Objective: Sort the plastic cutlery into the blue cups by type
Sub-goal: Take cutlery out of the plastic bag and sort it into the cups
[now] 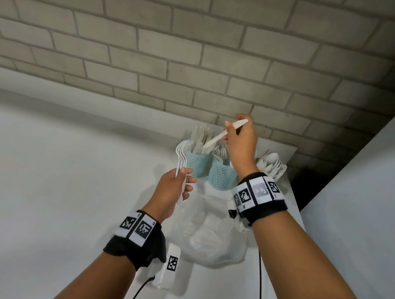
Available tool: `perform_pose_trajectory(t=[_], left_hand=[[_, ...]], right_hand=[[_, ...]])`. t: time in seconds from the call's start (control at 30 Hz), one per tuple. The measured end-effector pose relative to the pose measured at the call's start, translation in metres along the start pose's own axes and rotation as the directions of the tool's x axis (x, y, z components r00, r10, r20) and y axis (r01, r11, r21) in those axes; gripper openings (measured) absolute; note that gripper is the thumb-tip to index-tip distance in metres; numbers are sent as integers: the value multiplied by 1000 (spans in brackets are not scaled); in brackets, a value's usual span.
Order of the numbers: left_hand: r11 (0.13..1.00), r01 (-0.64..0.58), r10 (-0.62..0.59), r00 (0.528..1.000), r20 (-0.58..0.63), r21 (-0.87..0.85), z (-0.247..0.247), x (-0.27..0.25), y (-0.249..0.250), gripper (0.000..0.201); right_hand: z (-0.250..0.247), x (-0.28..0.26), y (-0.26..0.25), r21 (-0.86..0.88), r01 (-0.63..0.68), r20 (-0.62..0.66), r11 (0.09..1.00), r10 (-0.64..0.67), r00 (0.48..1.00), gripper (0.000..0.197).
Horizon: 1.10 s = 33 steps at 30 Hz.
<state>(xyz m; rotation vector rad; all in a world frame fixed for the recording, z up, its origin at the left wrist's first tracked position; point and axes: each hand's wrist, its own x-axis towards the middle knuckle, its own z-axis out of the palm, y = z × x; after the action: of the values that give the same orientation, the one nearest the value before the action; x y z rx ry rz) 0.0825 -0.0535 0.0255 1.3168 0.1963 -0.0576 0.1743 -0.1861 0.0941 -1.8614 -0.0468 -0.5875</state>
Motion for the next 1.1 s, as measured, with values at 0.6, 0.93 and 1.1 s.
perform_pose_trajectory(t=[0.6,0.93,1.1], left_hand=[[999,35,-31,995,90,-38,-20,9,-4,28],[998,48,-38,980,193,-46,-5,0,-2,24],[997,46,-31,972,233,-57,1,-7,-3,23]], right_hand=[[42,0,44,-542,340,271,768,-223,936,32],[11,-54,9,-146,-49,354,988,98,930,76],[1,-58,19,160,-447,467,880,332,820,57]])
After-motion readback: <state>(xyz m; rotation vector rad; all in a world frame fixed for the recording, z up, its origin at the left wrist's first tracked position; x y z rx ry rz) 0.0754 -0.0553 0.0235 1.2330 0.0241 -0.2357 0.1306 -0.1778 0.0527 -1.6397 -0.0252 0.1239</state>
